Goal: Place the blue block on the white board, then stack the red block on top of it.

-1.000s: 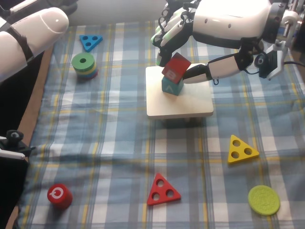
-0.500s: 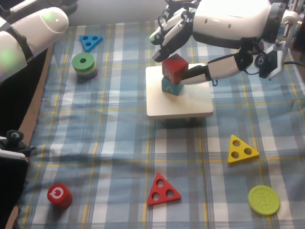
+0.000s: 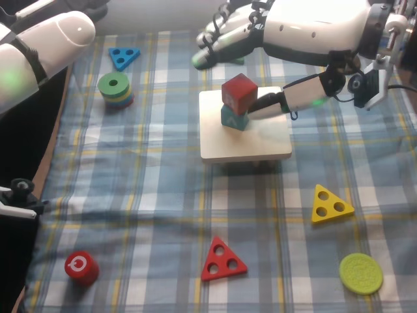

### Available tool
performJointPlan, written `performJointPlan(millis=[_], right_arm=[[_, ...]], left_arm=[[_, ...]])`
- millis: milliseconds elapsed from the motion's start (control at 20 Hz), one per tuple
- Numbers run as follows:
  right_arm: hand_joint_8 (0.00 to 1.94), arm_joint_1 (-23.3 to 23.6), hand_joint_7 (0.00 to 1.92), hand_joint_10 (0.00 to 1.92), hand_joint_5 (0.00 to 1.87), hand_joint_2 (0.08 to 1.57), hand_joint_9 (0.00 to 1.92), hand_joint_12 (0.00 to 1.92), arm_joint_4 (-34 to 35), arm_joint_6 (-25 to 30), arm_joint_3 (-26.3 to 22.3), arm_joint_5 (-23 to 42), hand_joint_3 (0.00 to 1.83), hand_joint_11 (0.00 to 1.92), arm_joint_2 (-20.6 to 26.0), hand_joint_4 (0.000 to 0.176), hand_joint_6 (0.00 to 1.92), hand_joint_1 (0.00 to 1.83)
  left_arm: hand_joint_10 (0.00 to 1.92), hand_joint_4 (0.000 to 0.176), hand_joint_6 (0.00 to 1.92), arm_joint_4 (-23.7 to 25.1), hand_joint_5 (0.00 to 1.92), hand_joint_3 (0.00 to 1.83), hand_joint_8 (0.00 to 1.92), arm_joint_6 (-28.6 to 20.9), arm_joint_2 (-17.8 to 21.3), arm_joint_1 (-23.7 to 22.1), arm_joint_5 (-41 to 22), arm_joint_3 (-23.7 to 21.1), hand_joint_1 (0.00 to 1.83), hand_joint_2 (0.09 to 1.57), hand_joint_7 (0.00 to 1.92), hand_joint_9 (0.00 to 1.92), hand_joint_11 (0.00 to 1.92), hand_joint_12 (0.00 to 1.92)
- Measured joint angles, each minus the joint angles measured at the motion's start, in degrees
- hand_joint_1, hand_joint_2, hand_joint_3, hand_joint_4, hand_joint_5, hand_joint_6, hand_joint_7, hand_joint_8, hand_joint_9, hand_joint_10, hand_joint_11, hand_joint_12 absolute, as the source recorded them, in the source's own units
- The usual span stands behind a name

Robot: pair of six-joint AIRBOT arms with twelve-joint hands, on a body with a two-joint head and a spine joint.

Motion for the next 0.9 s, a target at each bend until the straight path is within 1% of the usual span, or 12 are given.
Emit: performJointPlan(millis=[150, 200, 300, 400, 450, 500, 550, 600, 650, 700, 800, 900], right_arm=[[0.00, 0.00, 0.09, 0.00, 0.03, 0.89, 0.11, 0.44, 0.81, 0.00, -2.01, 0.61, 0.00, 0.00, 2.67, 0.070, 0.00, 0.87], [0.01, 0.00, 0.03, 0.00, 0.01, 0.89, 0.02, 0.09, 1.64, -0.04, -2.67, 1.27, 0.00, 0.00, 3.96, 0.096, 0.00, 0.82], [0.00, -0.92, 0.00, 0.00, 0.00, 0.90, 0.00, 0.00, 5.92, -0.44, -4.24, 4.48, 0.01, 0.00, 6.69, 0.093, 0.00, 0.76], [0.00, -3.72, 0.00, 0.00, 0.00, 0.92, 0.00, 0.00, 12.09, -3.41, -6.67, 9.33, 0.01, 0.00, 9.97, 0.110, 0.00, 0.65], [0.00, -6.34, 0.00, 0.00, 0.00, 0.93, 0.00, 0.00, 16.26, -5.99, -8.52, 12.46, 0.02, 0.00, 12.15, 0.140, 0.00, 0.57], [0.00, -10.16, 0.00, 0.00, 0.00, 1.01, 0.00, 0.00, 21.40, -9.33, -10.71, 16.50, 0.01, 0.00, 14.80, 0.110, 0.00, 0.42], [0.00, -13.55, 0.00, 0.00, 0.00, 1.05, 0.00, 0.00, 25.68, -11.76, -12.76, 20.28, 0.02, 0.00, 17.16, 0.096, 0.00, 0.45], [0.00, -16.72, 0.05, 0.00, 0.04, 1.12, 0.01, 0.01, 29.42, -12.90, -14.21, 24.39, 0.01, 0.02, 18.69, 0.054, 0.00, 0.45], [0.01, -20.00, 0.13, 0.01, 0.11, 1.13, 0.08, 0.02, 33.97, -15.13, -16.13, 29.44, 0.00, 0.05, 19.96, 0.067, 0.01, 0.45], [0.01, -23.23, 0.20, 0.02, 0.14, 1.18, 0.18, 0.05, 38.25, -17.75, -18.32, 35.10, 0.01, 0.13, 21.09, 0.044, 0.00, 0.42], [0.00, -29.24, 0.28, 0.01, 0.12, 1.24, 0.32, 0.04, 43.12, -20.65, -20.98, 46.23, 0.00, 0.27, 22.27, 0.046, 0.00, 0.42], [0.00, -33.22, 0.28, 0.00, 0.16, 1.31, 0.27, 0.00, 45.79, -21.38, -22.60, 52.30, 0.01, 0.15, 23.32, 0.062, 0.01, 0.50]], left_arm=[[0.00, 0.085, 0.00, -0.20, 0.31, 0.00, 0.00, -1.03, 0.02, 0.00, -0.76, 0.11, 0.00, 1.28, 0.27, 0.18, 0.00, 0.38], [0.00, 0.079, 0.00, -0.17, 0.30, 0.01, 0.00, -2.05, 0.02, 0.02, -1.25, 0.11, 0.00, 1.29, 0.27, 0.19, 0.00, 0.38], [0.01, 0.081, 0.00, 0.59, 0.29, 0.00, 0.00, -5.51, 0.22, 1.05, -2.80, 0.83, 0.00, 1.29, 0.28, 0.21, 0.00, 0.44], [0.00, 0.113, 0.00, 0.66, 0.28, 0.00, 0.00, -7.15, 1.42, 1.66, -4.00, 0.81, 0.00, 1.26, 0.22, 0.15, 0.00, 0.32], [0.00, 0.105, 0.00, 0.87, 0.26, 0.00, 0.00, -7.56, 2.38, 1.84, -5.25, 0.79, 0.00, 1.24, 0.20, 0.13, 0.00, 0.35], [0.00, 0.088, 0.00, 0.83, 0.22, 0.00, 0.00, -8.28, 3.32, 2.14, -7.76, 0.79, 0.04, 1.21, 0.22, 0.14, 0.00, 0.40], [0.01, 0.068, 0.00, 1.07, 0.21, 0.00, 0.01, -9.16, 3.69, 2.14, -10.08, 0.81, 0.11, 1.23, 0.23, 0.15, 0.00, 0.39], [0.00, 0.080, 0.00, 1.40, 0.18, 0.00, 0.00, -10.32, 3.69, 2.19, -12.22, 0.81, 0.17, 1.22, 0.22, 0.15, 0.00, 0.43], [0.00, 0.054, 0.00, 2.27, 0.20, 0.00, 0.00, -11.41, 3.69, 2.23, -14.21, 0.81, 0.22, 1.18, 0.24, 0.16, 0.00, 0.51], [0.00, 0.050, 0.00, 3.30, 0.24, 0.00, 0.00, -12.35, 3.67, 2.49, -16.11, 0.79, 0.27, 1.15, 0.28, 0.25, 0.00, 0.72], [0.01, 0.000, 0.00, 4.79, 0.25, 0.01, 0.01, -13.60, 3.67, 2.80, -19.17, 0.74, 0.29, 1.23, 0.38, 0.36, 0.00, 0.82], [0.01, 0.000, 0.01, 5.20, 0.36, 0.01, 0.01, -15.47, 3.61, 2.80, -20.31, 1.01, 0.12, 1.36, 0.44, 0.44, 0.09, 0.82]])
